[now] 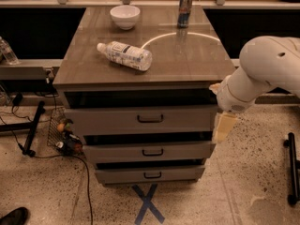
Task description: Open top drawer
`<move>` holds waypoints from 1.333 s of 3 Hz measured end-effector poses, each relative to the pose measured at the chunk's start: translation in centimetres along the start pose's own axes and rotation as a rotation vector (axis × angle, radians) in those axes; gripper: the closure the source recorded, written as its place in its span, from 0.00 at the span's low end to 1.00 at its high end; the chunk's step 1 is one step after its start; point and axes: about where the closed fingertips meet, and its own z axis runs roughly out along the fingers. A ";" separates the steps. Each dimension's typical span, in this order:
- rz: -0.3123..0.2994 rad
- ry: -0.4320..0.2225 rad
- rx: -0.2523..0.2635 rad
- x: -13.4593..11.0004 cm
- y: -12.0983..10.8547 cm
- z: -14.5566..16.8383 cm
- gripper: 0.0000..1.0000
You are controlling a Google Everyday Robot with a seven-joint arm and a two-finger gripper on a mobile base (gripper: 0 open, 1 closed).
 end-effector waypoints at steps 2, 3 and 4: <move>-0.035 -0.004 -0.023 -1.4 -1.3 5.4 0.00; -0.018 -0.009 -0.041 -1.3 -1.6 7.9 0.03; -0.001 -0.020 -0.056 -1.3 -1.5 9.2 0.26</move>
Offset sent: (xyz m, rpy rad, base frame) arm 0.0438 0.0336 -0.0589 0.0019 0.0069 0.0556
